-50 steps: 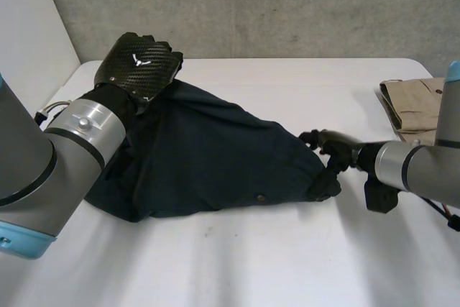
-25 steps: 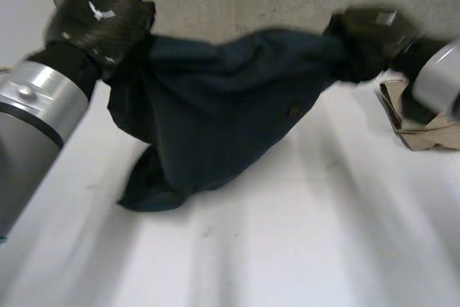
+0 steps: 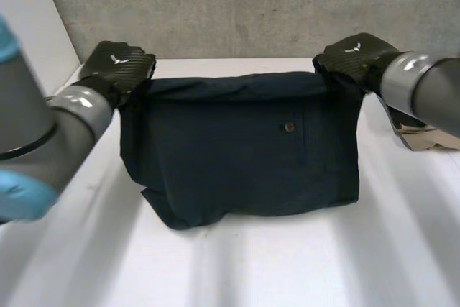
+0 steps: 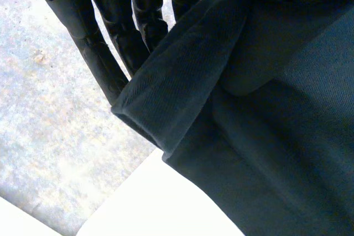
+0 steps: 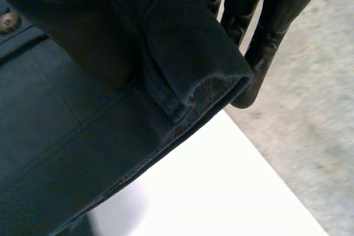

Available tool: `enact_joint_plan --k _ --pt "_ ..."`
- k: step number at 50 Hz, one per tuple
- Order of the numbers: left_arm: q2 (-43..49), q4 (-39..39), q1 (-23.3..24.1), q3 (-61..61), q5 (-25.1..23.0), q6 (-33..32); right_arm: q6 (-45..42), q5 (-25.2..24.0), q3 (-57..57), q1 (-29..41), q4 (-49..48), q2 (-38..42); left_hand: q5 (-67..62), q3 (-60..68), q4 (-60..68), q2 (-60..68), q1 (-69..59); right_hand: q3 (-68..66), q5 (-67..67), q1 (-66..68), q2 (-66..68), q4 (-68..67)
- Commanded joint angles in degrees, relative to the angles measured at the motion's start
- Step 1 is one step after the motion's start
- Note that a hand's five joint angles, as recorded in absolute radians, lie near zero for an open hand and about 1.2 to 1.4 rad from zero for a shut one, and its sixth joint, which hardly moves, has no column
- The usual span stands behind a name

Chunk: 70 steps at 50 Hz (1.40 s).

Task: Fold the laundry.

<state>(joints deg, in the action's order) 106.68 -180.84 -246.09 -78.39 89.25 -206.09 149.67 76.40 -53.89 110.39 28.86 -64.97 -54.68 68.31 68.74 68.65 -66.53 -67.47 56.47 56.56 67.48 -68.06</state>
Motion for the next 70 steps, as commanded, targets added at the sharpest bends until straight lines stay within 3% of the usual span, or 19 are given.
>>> enact_joint_plan --k 1,8,11,15,25,30,36,40,45,55,60,63,67,70 --pt "12.0 -21.0 0.3 14.4 1.7 -6.3 3.5 6.8 11.7 3.3 -21.6 9.6 -15.3 11.7 11.3 11.3 -13.5 -12.5 13.5 23.4 12.5 -11.9" --pt "10.6 -46.2 0.4 18.8 2.8 -6.4 9.4 7.2 15.3 4.0 -50.2 9.9 -15.3 11.7 11.3 11.3 -13.5 -12.5 13.5 23.4 12.5 -11.9" --pt "8.9 -49.0 0.6 18.5 3.3 -6.3 11.2 7.6 14.9 3.7 -56.6 8.8 -15.3 11.7 11.3 11.3 -13.5 -12.5 13.5 23.4 12.5 -11.9" --pt "7.1 -48.2 0.7 16.6 4.3 -4.8 11.3 7.5 14.0 3.7 -56.4 8.5 -15.3 11.7 11.3 11.3 -13.5 -12.5 13.5 23.4 12.5 -11.9" --pt "4.4 -44.4 0.2 -1.4 4.9 -2.0 10.4 6.3 2.9 3.3 -43.5 9.0 -15.3 11.7 11.3 11.3 -13.5 -12.5 13.5 23.4 12.5 -11.9" --pt "6.2 -41.0 0.8 -10.1 4.8 -2.5 6.0 4.5 -4.9 3.3 -37.6 13.6 -15.3 11.7 11.3 11.3 -13.5 -12.5 13.5 23.4 12.5 -11.9" --pt "7.8 -31.6 3.2 -18.5 5.9 -4.8 -0.9 4.7 -10.5 3.2 -29.7 17.2 -15.3 11.7 11.3 11.3 -13.5 -12.5 13.5 23.4 12.5 -11.9" --pt "6.3 -23.3 4.6 -21.9 8.9 -5.6 -1.9 4.5 -14.6 3.2 -27.0 15.8 -15.3 11.7 11.3 11.3 -13.5 -12.5 13.5 23.4 12.5 -11.9" --pt "0.2 -12.0 6.9 -26.4 12.3 -4.9 -3.1 4.5 -21.8 3.1 -23.8 8.0 -15.3 11.7 11.3 11.3 -13.5 -12.5 13.5 23.4 12.5 -11.9" --pt "-5.3 -5.3 9.5 -31.8 12.6 -2.9 -6.6 2.0 -35.4 3.0 -17.2 0.3 -13.5 9.9 9.4 9.5 -11.6 -12.5 13.5 23.4 12.5 -11.9" --pt "-8.2 -4.4 9.6 -34.5 12.5 -0.8 -11.1 1.9 -43.6 1.3 -17.4 -5.2 -5.8 2.1 1.7 1.8 -3.9 -12.5 13.5 23.4 12.5 -11.9" --pt "-9.6 -3.6 9.6 -35.9 12.5 0.4 -12.0 1.7 -46.2 -0.4 -17.4 -6.8 12.7 -16.3 -16.8 -16.7 14.5 -12.5 13.5 23.4 12.5 -11.9" --pt "-11.5 -3.1 9.3 -36.6 12.5 1.5 -12.3 0.0 -48.8 -1.4 -17.8 -8.4 23.1 -26.8 -27.2 -27.1 25.0 -12.5 13.5 23.4 12.5 -11.9" --pt "-12.3 -3.1 8.6 -36.7 12.4 2.1 -11.4 -1.3 -49.6 -1.5 -19.5 -9.1 39.5 -43.1 -43.5 -43.4 41.3 -12.5 13.5 23.4 12.5 -11.9"
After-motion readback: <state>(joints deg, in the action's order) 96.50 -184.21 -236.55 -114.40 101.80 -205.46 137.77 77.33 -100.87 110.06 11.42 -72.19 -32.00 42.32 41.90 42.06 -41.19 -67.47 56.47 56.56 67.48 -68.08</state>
